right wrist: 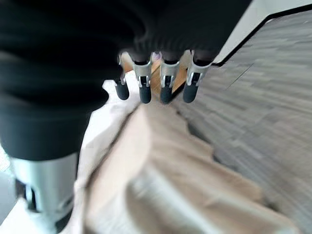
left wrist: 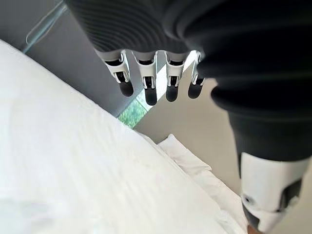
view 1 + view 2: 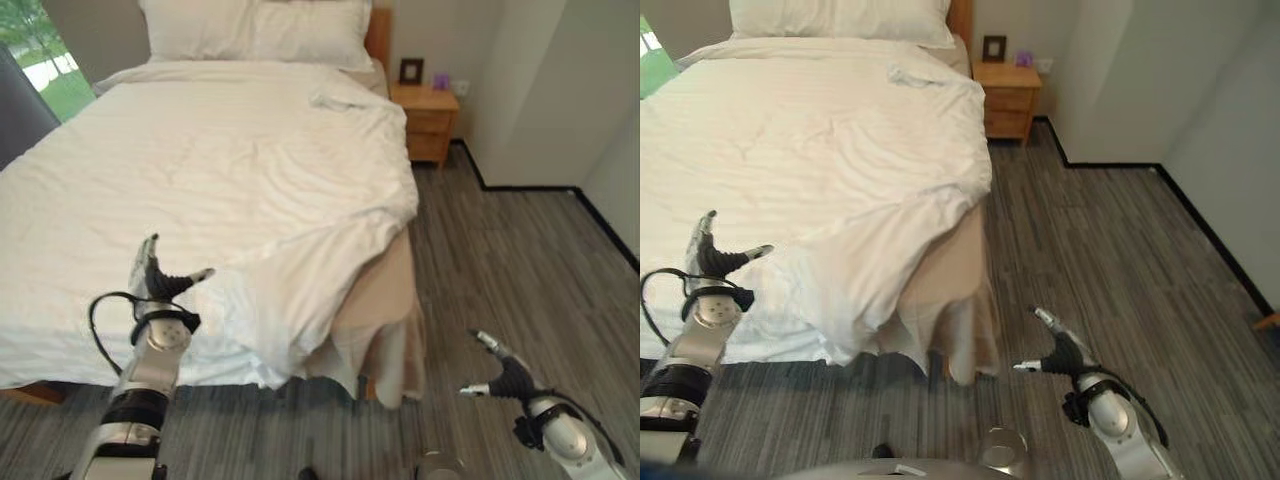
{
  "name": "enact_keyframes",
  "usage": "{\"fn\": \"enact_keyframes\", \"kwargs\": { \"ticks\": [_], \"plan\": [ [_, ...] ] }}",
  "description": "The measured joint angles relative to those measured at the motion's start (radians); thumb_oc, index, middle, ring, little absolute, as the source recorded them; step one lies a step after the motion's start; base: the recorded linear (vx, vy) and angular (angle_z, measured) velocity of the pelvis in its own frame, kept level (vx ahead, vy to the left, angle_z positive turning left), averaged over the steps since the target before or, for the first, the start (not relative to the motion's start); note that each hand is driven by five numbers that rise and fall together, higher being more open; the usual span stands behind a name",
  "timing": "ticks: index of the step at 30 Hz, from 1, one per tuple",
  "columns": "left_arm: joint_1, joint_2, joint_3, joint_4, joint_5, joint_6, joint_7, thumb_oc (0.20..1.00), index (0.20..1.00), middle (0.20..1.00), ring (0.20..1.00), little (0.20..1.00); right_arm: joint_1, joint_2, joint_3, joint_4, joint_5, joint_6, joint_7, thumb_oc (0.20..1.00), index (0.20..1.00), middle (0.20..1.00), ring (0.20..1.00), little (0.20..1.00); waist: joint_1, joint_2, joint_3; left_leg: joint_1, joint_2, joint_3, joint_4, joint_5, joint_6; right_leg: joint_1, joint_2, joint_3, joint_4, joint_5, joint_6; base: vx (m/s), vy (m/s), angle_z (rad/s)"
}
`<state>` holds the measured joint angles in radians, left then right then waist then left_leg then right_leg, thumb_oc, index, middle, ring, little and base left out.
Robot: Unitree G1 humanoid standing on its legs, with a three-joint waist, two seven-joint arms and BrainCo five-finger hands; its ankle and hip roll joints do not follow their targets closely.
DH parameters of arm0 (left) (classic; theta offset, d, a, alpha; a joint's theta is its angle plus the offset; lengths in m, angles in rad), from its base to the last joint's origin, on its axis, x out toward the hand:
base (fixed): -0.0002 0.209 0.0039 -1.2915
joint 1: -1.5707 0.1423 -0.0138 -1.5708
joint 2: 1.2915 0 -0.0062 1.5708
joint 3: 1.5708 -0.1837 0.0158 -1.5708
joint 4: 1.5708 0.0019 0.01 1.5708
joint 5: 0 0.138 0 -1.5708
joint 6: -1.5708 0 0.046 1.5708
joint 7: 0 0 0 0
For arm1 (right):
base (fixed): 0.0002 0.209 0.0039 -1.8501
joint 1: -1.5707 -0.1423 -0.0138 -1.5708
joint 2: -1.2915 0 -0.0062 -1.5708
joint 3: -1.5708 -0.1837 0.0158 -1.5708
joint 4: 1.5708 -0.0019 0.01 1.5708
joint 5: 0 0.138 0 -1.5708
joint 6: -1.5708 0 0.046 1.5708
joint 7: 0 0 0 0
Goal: Making the bed.
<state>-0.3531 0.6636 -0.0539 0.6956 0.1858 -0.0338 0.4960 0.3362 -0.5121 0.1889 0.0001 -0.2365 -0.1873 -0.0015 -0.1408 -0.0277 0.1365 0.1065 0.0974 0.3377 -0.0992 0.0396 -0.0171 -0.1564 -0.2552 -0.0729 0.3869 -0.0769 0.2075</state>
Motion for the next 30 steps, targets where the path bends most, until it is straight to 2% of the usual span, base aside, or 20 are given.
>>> {"fn": "enact_keyframes", "kwargs": {
  "ticks": [2, 3, 4, 5, 6, 9, 12, 13, 17, 18, 19, 20, 21, 22, 28, 29, 30],
  "plan": [
    [-0.049, 0.019, -0.081, 0.067, 0.034, 0.0, 0.008, 1.0, 1.0, 1.0, 1.0, 1.0, 0.01, 0.002, 0.035, 0.002, 0.002, -0.007, 0.0, 1.0, 1.0, 1.0, 1.0, 1.0, -0.012, -0.01, -0.005, -0.005, -0.015, -0.022, -0.001, -0.003, -0.004, 0.008, -0.002, -0.005, -0.169, 0.017, -0.001, 0.16, 0.0, 0.49],
    [-0.069, 0.021, -0.097, 0.061, 0.06, -0.002, 0.001, 1.0, 1.0, 1.0, 1.0, 1.0, 0.022, 0.019, 0.044, 0.006, 0.001, -0.015, 0.001, 1.0, 1.0, 1.0, 1.0, 1.0, -0.027, -0.03, -0.01, -0.008, -0.033, -0.04, -0.001, -0.006, -0.01, 0.024, -0.015, -0.032, -0.285, 0.072, -0.006, 0.15, -0.032, 0.5],
    [-0.071, 0.021, -0.097, 0.06, 0.069, -0.001, -0.001, 1.0, 1.0, 1.0, 1.0, 1.0, 0.016, 0.02, 0.064, 0.017, 0.0, -0.014, 0.004, 1.0, 1.0, 1.0, 1.0, 1.0, -0.016, -0.055, -0.019, 0.005, -0.045, -0.025, -0.001, -0.006, -0.02, 0.033, -0.027, -0.08, -0.33, 0.102, -0.013, 0.13, -0.022, 0.24],
    [-0.069, 0.021, -0.096, 0.06, 0.072, 0.001, -0.002, 1.0, 1.0, 1.0, 1.0, 1.0, 0.013, 0.023, 0.068, 0.025, 0.0, -0.016, 0.006, 1.0, 1.0, 1.0, 1.0, 1.0, -0.006, -0.062, -0.024, 0.02, -0.05, -0.022, -0.001, -0.017, -0.032, 0.051, -0.027, -0.08, -0.363, 0.162, -0.019, 0.12, -0.013, -0.1],
    [-0.069, 0.02, -0.098, 0.058, 0.073, 0.0, -0.003, 1.0, 1.0, 1.0, 1.0, 1.0, 0.011, 0.021, 0.061, 0.03, 0.0, -0.015, 0.005, 1.0, 1.0, 1.0, 1.0, 1.0, -0.004, -0.057, -0.03, 0.035, -0.039, -0.028, -0.001, -0.032, -0.048, 0.081, -0.013, -0.083, -0.403, 0.232, -0.01, 0.11, 0.006, -0.09],
    [-0.071, 0.017, -0.102, 0.104, 0.089, -0.001, -0.013, 1.0, 1.0, 1.0, 1.0, 1.0, 0.002, -0.009, 0.036, 0.021, 0.0, -0.016, 0.004, 1.0, 1.0, 1.0, 1.0, 1.0, 0.007, 0.006, -0.061, 0.038, 0.02, 0.004, -0.001, -0.037, -0.078, 0.11, 0.06, -0.086, -0.486, 0.262, -0.032, 0.07, 0.005, -0.28],
    [-0.103, 0.014, -0.133, 0.148, 0.116, -0.003, -0.02, 1.0, 1.0, 1.0, 1.0, 1.0, 0.016, -0.041, 0.027, 0.016, 0.0, -0.017, 0.003, 1.0, 1.0, 1.0, 1.0, 1.0, -0.017, 0.017, -0.065, 0.038, 0.047, 0.01, -0.001, -0.039, -0.095, 0.107, 0.093, -0.084, -0.487, 0.267, -0.041, 0.01, 0.009, -0.13],
    [-0.156, 0.012, -0.189, 0.257, 0.143, 0.0, -0.033, 1.0, 1.0, 1.0, 1.0, 1.0, 0.017, -0.062, 0.024, 0.015, 0.0, -0.023, 0.003, 1.0, 1.0, 1.0, 1.0, 1.0, -0.027, 0.016, -0.065, 0.032, 0.054, 0.012, -0.001, -0.038, -0.1, 0.098, 0.101, -0.085, -0.486, 0.265, -0.044, -0.05, -0.011, -0.12],
    [-0.23, 0.005, -0.265, 0.501, 0.192, 0.027, -0.072, 1.0, 1.0, 1.0, 1.0, 1.0, 0.015, -0.089, 0.034, 0.016, 0.001, -0.029, 0.004, 1.0, 1.0, 1.0, 1.0, 1.0, -0.073, 0.003, -0.064, -0.006, 0.051, 0.039, 0.0, -0.036, -0.109, 0.04, 0.103, -0.061, -0.486, 0.281, -0.055, -0.06, -0.006, -0.19],
    [-0.232, 0.0, -0.261, 0.56, 0.193, 0.04, -0.088, 0.843, 0.843, 0.843, 0.843, 0.843, 0.016, -0.096, 0.038, 0.016, 0.001, -0.03, 0.005, 1.0, 1.0, 1.0, 1.0, 1.0, -0.081, 0.0, -0.066, -0.017, 0.047, 0.051, -0.001, -0.036, -0.109, 0.019, 0.102, -0.045, -0.486, 0.286, -0.056, -0.01, -0.003, -0.37],
    [-0.23, -0.01, -0.251, 0.596, 0.193, 0.046, -0.101, 0.805, 0.805, 0.805, 0.805, 0.805, 0.019, -0.099, 0.038, 0.016, 0.001, -0.03, 0.005, 1.0, 1.0, 1.0, 1.0, 1.0, -0.082, -0.003, -0.064, -0.02, 0.044, 0.063, -0.001, -0.036, -0.109, 0.009, 0.101, -0.036, -0.487, 0.286, -0.056, -0.01, -0.008, -0.33],
    [-0.226, -0.022, -0.229, 0.622, 0.192, 0.048, -0.112, 0.683, 0.683, 0.683, 0.683, 0.683, 0.022, -0.1, 0.038, 0.017, 0.001, -0.03, 0.007, 1.0, 1.0, 1.0, 1.0, 1.0, -0.083, -0.004, -0.063, -0.02, 0.044, 0.066, -0.001, -0.037, -0.11, 0.004, 0.103, -0.028, -0.487, 0.286, -0.055, 0.0, -0.006, -0.22],
    [-0.202, -0.056, -0.175, 0.661, 0.19, 0.061, -0.135, 0.25, 0.25, 0.25, 0.25, 0.25, 0.025, -0.1, 0.038, 0.016, 0.001, -0.03, 0.01, 1.0, 1.0, 1.0, 1.0, 1.0, -0.095, -0.005, -0.063, -0.019, 0.046, 0.073, -0.001, -0.038, -0.112, 0.002, 0.102, -0.026, -0.488, 0.279, -0.049, 0.01, -0.003, -0.12],
    [-0.192, -0.064, -0.172, 0.667, 0.19, 0.064, -0.143, 0.2, 0.2, 0.2, 0.2, 0.2, 0.025, -0.1, 0.038, 0.016, 0.001, -0.03, 0.01, 1.0, 1.0, 1.0, 1.0, 1.0, -0.098, -0.005, -0.063, -0.018, 0.048, 0.077, -0.001, -0.039, -0.112, 0.003, 0.102, -0.026, -0.49, 0.277, -0.049, 0.01, 0.001, -0.08],
    [-0.166, -0.073, -0.152, 0.657, 0.185, 0.065, -0.176, 0.2, 0.2, 0.2, 0.2, 0.2, 0.02, -0.101, 0.035, 0.016, 0.001, -0.029, 0.014, 1.0, 1.0, 1.0, 1.0, 1.0, -0.097, -0.003, -0.064, -0.015, 0.057, 0.086, -0.001, -0.043, -0.117, -0.001, 0.112, -0.025, -0.49, 0.272, -0.055, 0.04, 0.012, -0.05],
    [-0.141, -0.08, -0.118, 0.651, 0.17, 0.052, -0.18, 0.2, 0.2, 0.2, 0.2, 0.2, 0.02, -0.102, 0.028, 0.015, 0.001, -0.03, 0.02, 1.0, 1.0, 1.0, 1.0, 1.0, -0.1, 0.002, -0.067, -0.01, 0.058, 0.088, -0.001, -0.046, -0.12, 0.001, 0.112, -0.023, -0.49, 0.27, -0.054, 0.13, 0.038, -0.15],
    [-0.093, -0.116, -0.04, 0.646, 0.129, 0.033, -0.196, 0.2, 0.2, 0.2, 0.2, 0.2, 0.027, -0.103, 0.001, 0.015, 0.001, -0.03, 0.034, 1.0, 1.0, 1.0, 1.0, 1.0, -0.102, 0.017, -0.069, 0.014, 0.058, 0.095, 0.0, -0.049, -0.125, 0.02, 0.116, -0.017, -0.491, 0.27, -0.053, 0.03, 0.0, -0.17]
  ]
}}
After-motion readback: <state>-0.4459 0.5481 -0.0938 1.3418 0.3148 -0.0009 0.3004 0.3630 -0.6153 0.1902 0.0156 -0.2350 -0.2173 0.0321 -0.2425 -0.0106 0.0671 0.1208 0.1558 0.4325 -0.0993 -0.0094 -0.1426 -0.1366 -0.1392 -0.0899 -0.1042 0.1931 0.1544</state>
